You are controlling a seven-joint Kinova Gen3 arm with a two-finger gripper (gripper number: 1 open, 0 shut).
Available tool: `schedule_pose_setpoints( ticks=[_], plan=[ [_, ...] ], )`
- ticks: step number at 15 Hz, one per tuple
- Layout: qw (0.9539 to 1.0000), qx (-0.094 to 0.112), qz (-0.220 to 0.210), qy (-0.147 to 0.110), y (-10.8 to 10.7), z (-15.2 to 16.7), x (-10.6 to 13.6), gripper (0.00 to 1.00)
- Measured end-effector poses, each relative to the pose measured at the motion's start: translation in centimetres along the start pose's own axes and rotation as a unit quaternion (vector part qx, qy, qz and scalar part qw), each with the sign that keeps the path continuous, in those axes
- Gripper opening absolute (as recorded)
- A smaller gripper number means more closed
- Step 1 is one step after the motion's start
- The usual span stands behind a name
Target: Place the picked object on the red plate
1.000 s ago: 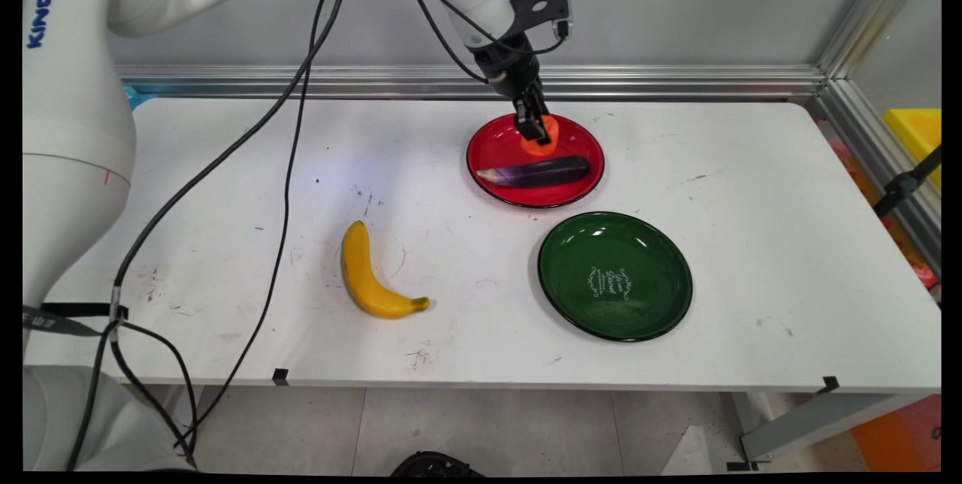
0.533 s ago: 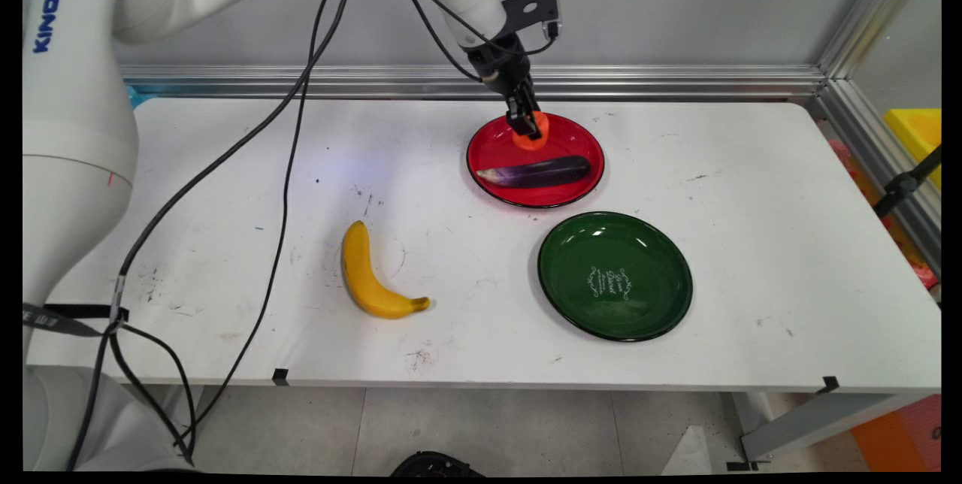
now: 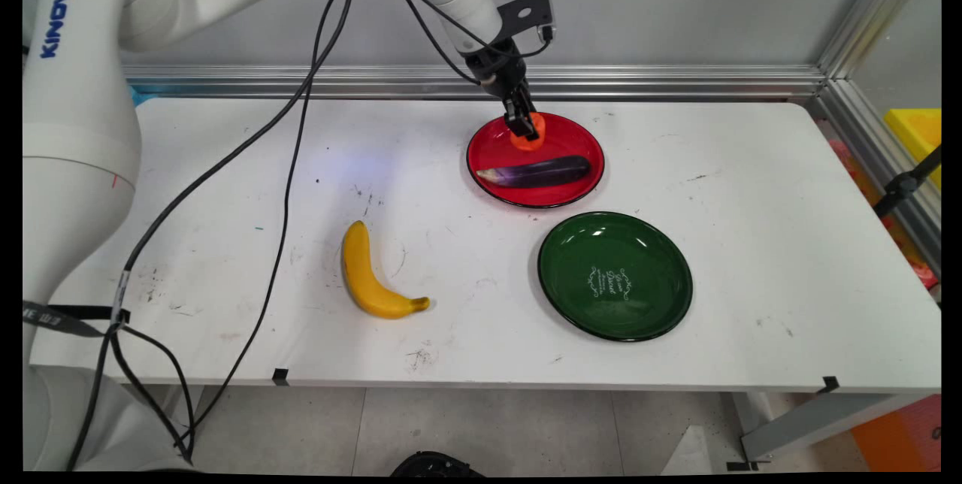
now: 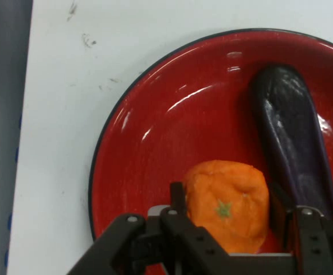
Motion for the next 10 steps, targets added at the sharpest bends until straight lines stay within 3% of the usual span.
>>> schedule_pose_setpoints(
  ticks=[6, 7, 10],
  plan=[
    [0.9999, -0.005, -0.009, 0.008, -0.2, 1.2, -0.4, 0.00],
    [0.9999, -0.005, -0.010, 0.010, -0.2, 1.3, -0.4, 1.00],
    [0.9998, -0.007, -0.012, 0.012, -0.1, 1.5, -0.4, 1.00]
  ],
)
